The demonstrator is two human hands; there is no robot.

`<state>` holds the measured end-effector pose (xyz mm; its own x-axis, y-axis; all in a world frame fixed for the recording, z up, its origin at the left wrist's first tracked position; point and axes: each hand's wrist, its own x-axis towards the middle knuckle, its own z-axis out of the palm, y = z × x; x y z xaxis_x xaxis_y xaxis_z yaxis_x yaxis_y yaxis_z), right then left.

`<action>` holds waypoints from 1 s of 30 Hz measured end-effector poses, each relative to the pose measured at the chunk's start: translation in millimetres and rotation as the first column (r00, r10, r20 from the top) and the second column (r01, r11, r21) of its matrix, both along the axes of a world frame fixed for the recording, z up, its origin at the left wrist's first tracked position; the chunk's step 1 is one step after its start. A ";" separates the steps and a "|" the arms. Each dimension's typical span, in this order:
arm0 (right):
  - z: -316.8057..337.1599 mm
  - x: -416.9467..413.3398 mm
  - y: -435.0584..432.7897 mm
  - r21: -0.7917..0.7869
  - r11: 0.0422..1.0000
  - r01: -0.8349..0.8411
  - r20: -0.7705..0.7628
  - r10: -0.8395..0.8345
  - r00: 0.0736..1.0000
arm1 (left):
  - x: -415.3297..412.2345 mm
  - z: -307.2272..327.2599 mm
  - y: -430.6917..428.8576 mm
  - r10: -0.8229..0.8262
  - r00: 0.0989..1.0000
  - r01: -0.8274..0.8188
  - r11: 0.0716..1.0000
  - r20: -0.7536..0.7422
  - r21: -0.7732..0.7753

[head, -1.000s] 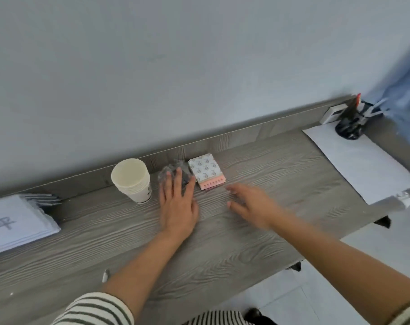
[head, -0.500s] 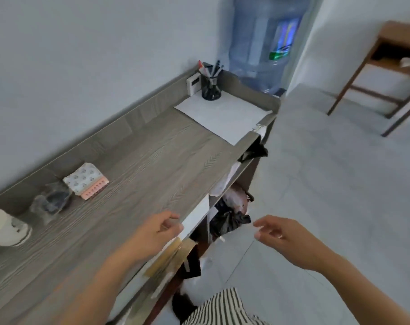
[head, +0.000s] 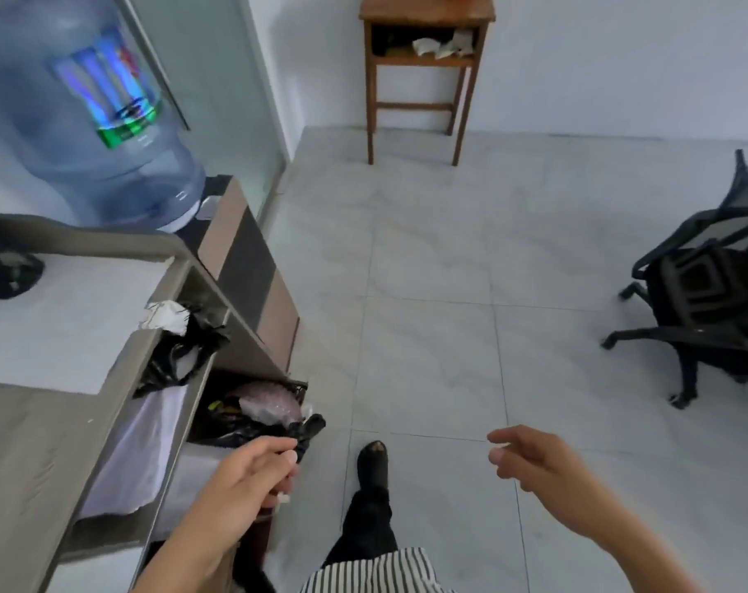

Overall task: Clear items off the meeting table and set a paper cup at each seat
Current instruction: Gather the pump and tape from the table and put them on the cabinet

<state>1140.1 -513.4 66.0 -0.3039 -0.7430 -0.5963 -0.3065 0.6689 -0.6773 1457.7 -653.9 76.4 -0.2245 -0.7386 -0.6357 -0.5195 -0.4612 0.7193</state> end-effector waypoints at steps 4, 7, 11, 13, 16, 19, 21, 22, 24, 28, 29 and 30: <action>7.4 -61.4 -33.5 -0.021 0.972 0.233 0.012 -0.233 0.972 | -86.8 -5.7 -92.7 -0.123 0.991 0.120 0.991 -0.045 -0.060; 31.0 -104.9 -64.3 -0.064 0.926 0.371 0.019 -0.371 0.928 | -160.4 9.6 -155.4 -0.243 0.967 0.232 0.965 -0.083 -0.118; 59.5 -160.2 -100.3 -0.161 0.836 0.524 0.038 -0.526 0.850 | -263.3 31.3 -227.8 -0.415 0.904 0.392 0.900 -0.103 -0.192; 61.9 -188.1 -109.8 -0.174 0.791 0.586 0.050 -0.587 0.808 | -313.1 39.4 -255.4 -0.481 0.869 0.450 0.867 -0.119 -0.215; 54.3 -234.6 -122.1 -0.148 0.744 0.651 0.067 -0.650 0.757 | -383.3 40.9 -289.5 -0.540 0.834 0.509 0.833 -0.114 -0.218; 40.7 -296.0 -137.1 -0.122 0.716 0.687 0.059 -0.686 0.725 | -451.7 29.5 -315.5 -0.596 0.797 0.571 0.797 -0.099 -0.198; 31.5 -346.0 -151.5 -0.124 0.707 0.696 0.043 -0.697 0.716 | -498.5 24.7 -331.1 -0.627 0.775 0.606 0.773 -0.081 -0.187; 28.9 -372.2 -160.3 -0.120 0.713 0.691 0.034 -0.693 0.720 | -521.4 25.0 -339.6 -0.638 0.767 0.620 0.764 -0.068 -0.181; 29.1 -422.2 -182.9 -0.118 0.728 0.676 0.013 -0.679 0.734 | -566.7 32.9 -358.2 -0.658 0.751 0.640 0.746 -0.056 -0.182; 37.9 -521.0 -240.2 -0.159 0.772 0.616 -0.044 -0.629 0.776 | -651.7 55.2 -401.7 -0.663 0.746 0.635 0.737 -0.063 -0.232; 42.7 -542.8 -255.4 -0.167 0.795 0.583 -0.067 -0.599 0.798 | -668.9 59.5 -412.4 -0.652 0.753 0.620 0.747 -0.082 -0.241; 46.5 -563.8 -271.0 -0.179 0.808 0.562 -0.073 -0.580 0.811 | -684.9 61.6 -424.3 -0.636 0.765 0.601 0.761 -0.099 -0.242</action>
